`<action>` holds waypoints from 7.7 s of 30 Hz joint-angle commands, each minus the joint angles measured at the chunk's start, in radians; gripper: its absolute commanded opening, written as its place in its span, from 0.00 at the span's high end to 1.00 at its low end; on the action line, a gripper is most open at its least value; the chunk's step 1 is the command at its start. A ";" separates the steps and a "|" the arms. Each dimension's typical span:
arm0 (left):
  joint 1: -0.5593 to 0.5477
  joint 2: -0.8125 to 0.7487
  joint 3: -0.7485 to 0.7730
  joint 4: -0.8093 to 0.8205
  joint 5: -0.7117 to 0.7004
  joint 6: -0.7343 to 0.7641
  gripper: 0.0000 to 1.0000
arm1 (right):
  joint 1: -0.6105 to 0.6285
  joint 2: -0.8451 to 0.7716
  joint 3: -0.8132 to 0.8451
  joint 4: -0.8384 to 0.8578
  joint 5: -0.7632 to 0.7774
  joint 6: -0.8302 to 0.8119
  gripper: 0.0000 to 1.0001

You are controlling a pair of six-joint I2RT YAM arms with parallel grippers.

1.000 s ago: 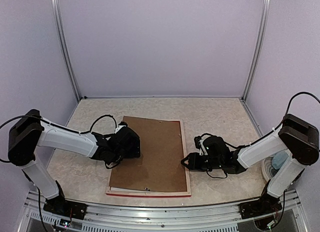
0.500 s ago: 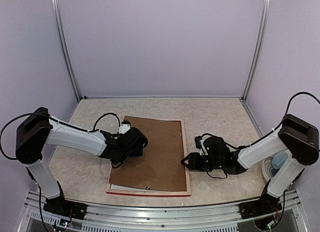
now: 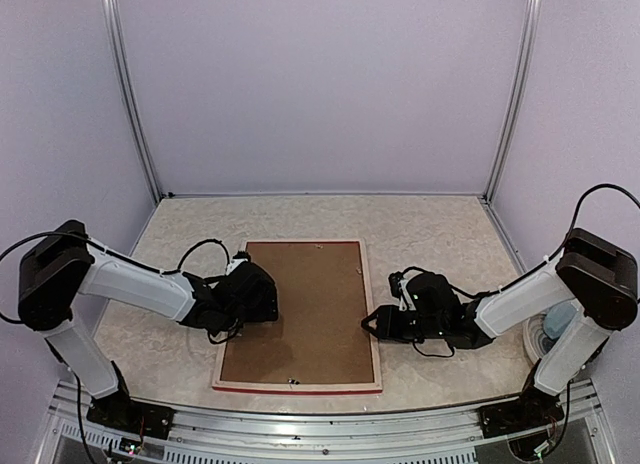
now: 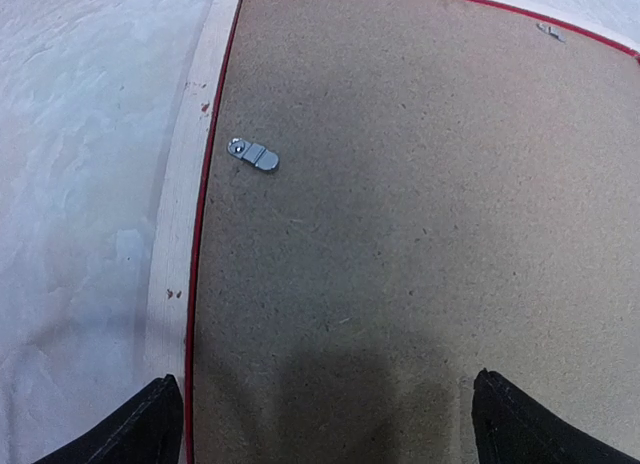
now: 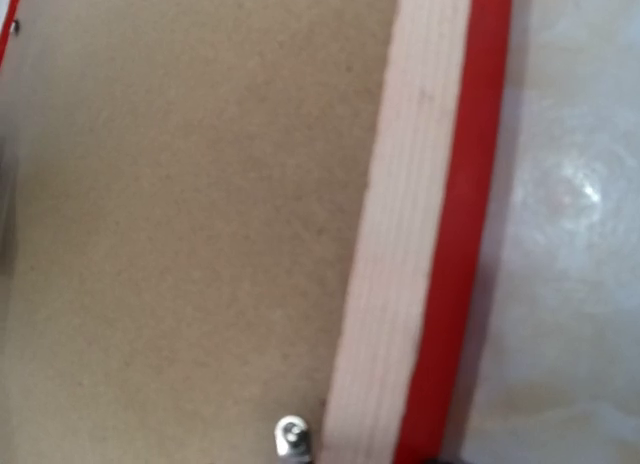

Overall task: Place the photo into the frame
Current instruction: Place the backboard on the frame body, then press the fastener onto the backboard.

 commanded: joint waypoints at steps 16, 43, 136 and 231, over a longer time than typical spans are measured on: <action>0.056 -0.243 -0.178 0.263 0.175 0.044 0.01 | 0.020 -0.035 0.077 -0.250 0.029 -0.151 0.30; 0.332 0.019 0.109 0.150 0.329 0.219 0.01 | -0.082 0.055 0.484 -0.622 0.274 -0.453 0.01; 0.279 -0.042 0.035 0.114 0.281 0.174 0.56 | -0.173 0.038 0.345 -0.494 0.085 -0.420 0.01; 0.271 0.083 0.108 -0.025 0.310 0.186 0.45 | -0.171 0.004 0.265 -0.420 0.012 -0.408 0.01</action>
